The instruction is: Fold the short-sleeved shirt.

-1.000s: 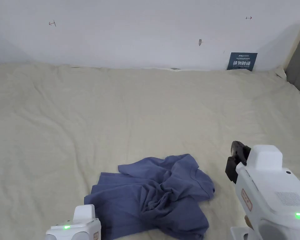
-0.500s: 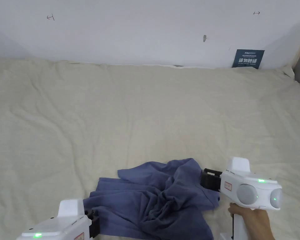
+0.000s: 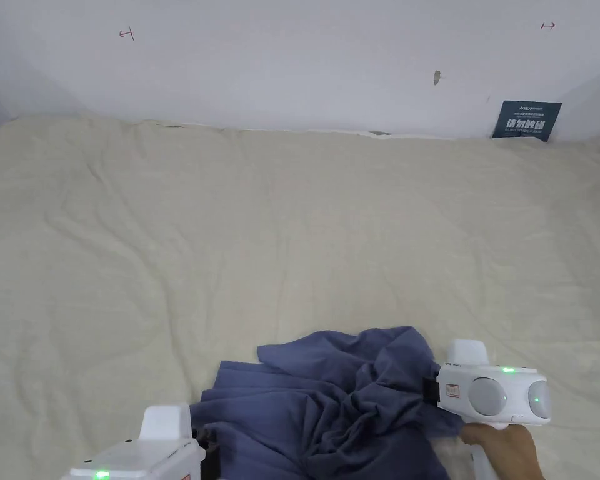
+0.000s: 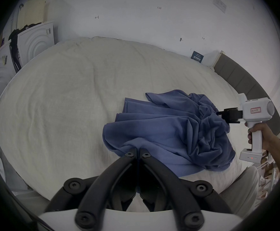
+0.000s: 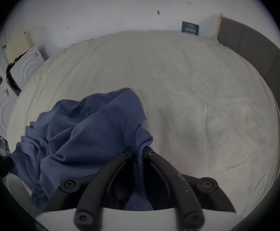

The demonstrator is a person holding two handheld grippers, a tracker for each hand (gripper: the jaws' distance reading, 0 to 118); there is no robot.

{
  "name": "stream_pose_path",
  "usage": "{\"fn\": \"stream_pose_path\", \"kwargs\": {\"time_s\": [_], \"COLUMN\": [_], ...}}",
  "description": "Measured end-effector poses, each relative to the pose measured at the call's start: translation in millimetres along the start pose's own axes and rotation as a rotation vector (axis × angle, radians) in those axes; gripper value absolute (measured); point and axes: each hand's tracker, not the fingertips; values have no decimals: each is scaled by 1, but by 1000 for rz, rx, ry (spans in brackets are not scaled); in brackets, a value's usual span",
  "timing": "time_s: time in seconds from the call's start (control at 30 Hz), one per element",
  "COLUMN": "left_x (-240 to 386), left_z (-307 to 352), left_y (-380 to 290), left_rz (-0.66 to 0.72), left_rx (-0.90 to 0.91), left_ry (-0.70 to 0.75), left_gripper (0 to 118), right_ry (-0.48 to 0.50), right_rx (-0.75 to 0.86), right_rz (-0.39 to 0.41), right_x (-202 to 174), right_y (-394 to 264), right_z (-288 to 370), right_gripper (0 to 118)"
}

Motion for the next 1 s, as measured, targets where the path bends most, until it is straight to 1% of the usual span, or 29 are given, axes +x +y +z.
{"fn": "stream_pose_path", "kwargs": {"time_s": [0.07,0.13,0.2,0.33,0.5,0.57,0.67,0.77,0.83,0.87,1.0], "left_x": [-2,-4,-6,-14,-31,-36,-41,-39,-39,-38,-40], "left_z": [2,6,11,31,62,75,97,115,123,127,133], "left_y": [1,6,18,55,133,170,222,270,298,311,362], "left_rz": [13,31,40,42,30,3,-12,-40,-59,-65,-51], "left_rx": [7,25,35,133,279,342,429,487,532,537,586], "left_ry": [-8,-19,-24,-28,2,38,72,139,177,184,213], "left_gripper": [2,2,2,2,2,2,2,2,2,2,2], "right_ry": [-2,9,16,-2,-26,-39,-76,-84,-98,-112,-109], "right_rx": [46,101,156,287,426,485,554,599,638,650,691], "right_rz": [-8,-5,12,43,69,77,103,91,98,98,81], "right_x": [4,-6,-3,9,18,23,26,29,30,31,35], "right_y": [3,4,14,44,91,115,150,182,203,212,246], "right_z": [17,55,80,130,187,207,230,246,253,255,262], "right_gripper": [11,10,10,10,10,10,10,10,10,10,10]}}
